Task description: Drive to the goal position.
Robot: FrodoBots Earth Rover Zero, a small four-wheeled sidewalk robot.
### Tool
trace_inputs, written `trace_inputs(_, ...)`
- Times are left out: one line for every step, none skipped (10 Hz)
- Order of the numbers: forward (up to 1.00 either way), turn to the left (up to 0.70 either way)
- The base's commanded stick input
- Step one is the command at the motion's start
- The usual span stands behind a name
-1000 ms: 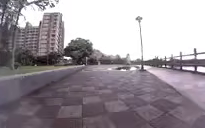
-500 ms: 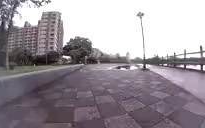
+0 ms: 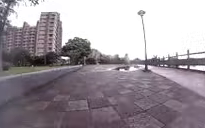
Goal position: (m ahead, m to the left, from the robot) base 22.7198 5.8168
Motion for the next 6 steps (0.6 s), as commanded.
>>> trace_inputs(1.0,0.35)
trace_inputs(1.0,-0.01)
trace_inputs(1.0,-0.01)
trace_inputs(1.0,-0.01)
trace_inputs(1.0,-0.01)
trace_inputs(1.0,-0.01)
